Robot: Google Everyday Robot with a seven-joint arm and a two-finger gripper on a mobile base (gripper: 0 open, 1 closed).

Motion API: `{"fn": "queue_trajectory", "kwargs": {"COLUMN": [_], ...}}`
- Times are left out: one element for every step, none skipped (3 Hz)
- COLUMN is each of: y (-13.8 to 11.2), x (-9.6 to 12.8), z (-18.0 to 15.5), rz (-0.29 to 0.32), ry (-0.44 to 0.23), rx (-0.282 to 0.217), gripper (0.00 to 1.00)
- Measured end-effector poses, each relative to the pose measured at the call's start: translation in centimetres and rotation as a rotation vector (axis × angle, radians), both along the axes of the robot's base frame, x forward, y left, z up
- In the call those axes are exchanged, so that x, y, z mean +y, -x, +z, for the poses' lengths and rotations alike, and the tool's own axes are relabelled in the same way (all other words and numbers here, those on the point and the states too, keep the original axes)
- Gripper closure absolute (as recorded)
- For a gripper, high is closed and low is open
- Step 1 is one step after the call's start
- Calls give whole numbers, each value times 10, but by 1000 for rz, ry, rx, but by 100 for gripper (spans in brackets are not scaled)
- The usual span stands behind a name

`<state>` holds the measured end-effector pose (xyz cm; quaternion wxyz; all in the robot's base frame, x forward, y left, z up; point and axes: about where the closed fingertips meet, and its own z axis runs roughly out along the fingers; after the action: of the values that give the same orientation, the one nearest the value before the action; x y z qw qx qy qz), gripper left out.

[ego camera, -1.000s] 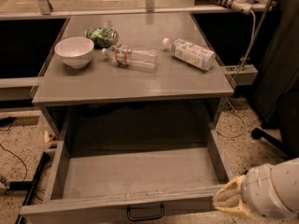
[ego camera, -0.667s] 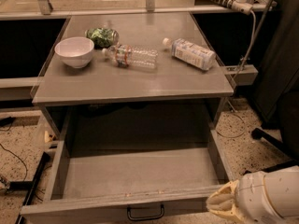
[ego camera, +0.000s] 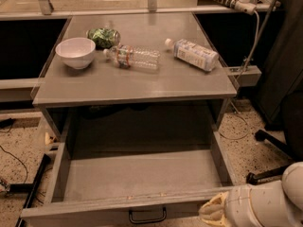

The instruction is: Close top drawer

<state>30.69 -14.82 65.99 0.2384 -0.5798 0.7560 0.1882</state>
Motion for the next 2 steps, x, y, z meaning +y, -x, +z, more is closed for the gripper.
{"fn": "queue_trajectory", "kwargs": {"y": [-1,-1], "x": [0,0], "z": [0,0], "rz": [-4,-4], "ry": [2,2], "rx": [-5,-5], "gripper": [81,57]}}
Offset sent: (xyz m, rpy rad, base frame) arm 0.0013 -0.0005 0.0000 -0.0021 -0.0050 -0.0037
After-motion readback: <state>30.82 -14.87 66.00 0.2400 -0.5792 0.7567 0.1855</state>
